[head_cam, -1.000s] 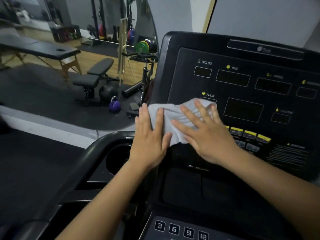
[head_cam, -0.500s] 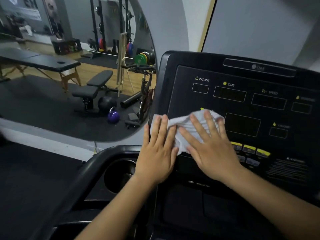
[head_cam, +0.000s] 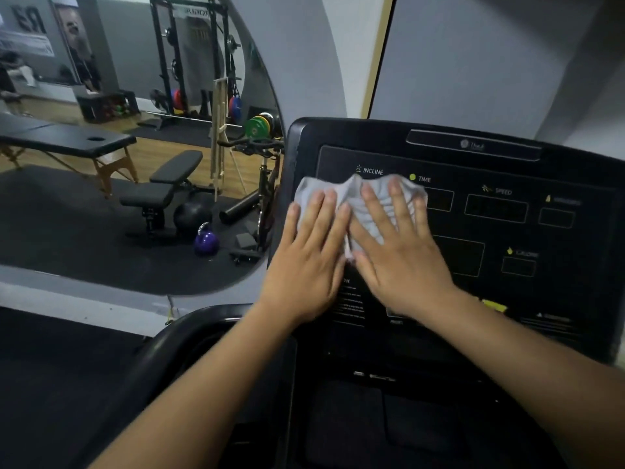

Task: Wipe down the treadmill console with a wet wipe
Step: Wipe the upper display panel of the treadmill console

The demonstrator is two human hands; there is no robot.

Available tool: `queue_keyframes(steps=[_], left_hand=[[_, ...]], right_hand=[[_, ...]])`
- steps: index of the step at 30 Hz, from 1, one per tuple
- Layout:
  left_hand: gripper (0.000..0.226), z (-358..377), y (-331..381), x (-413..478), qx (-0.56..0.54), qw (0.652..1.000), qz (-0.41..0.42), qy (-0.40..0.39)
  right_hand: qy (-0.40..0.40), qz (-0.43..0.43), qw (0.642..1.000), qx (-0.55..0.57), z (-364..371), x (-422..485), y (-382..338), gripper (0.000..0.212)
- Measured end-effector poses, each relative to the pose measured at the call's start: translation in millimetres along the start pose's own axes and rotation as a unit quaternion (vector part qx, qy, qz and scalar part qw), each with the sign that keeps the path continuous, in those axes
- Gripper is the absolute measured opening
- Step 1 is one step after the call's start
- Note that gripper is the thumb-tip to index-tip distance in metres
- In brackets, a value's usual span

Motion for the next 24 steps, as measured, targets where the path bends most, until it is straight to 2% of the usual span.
queue_keyframes(steps=[5, 9, 13, 15, 21, 24], left_hand=[[0.071, 9.3, -5.3, -11.1, 0.026, 1.000, -0.001, -0.016], [0.076, -6.0, -12.5, 44.7, 0.045, 0.999, -0.009, -0.009], [0.077, -23.1, -20.5, 100.7, 0.051, 0.998, -0.022, -0.005], [0.075, -20.8, -20.0, 91.6, 0.034, 0.999, -0.012, -0.003], [0.073, 0.3, -17.5, -23.5, 0.007, 0.999, -0.013, -0.028], [0.074, -4.2, -26.2, -0.5, 0.025, 0.999, 0.000, -0.025]], right_hand=[[-0.004, -0.047, 0.999, -0.018, 13.7, -38.2, 12.1, 0.064], [-0.026, 0.014, 0.998, -0.049, -7.2, 3.1, 58.1, 0.066], [-0.008, 0.061, 0.998, -0.028, -23.9, 46.7, 56.3, 0.064], [0.003, 0.059, 0.998, -0.009, -20.7, 43.9, 38.2, 0.061], [0.000, -0.024, 1.000, 0.020, 7.4, -30.9, 7.4, 0.061], [-0.008, 0.001, 1.000, -0.002, 2.0, -19.8, 35.1, 0.061]])
Point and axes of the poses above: each hand's wrist, its own x-axis towards the middle knuckle, its own z-axis out of the palm, y = z × x, the point moved 3 cm from there along x, towards the middle knuckle, and after that the axes turned 14 degrees about -z, right-handed, at the moved point
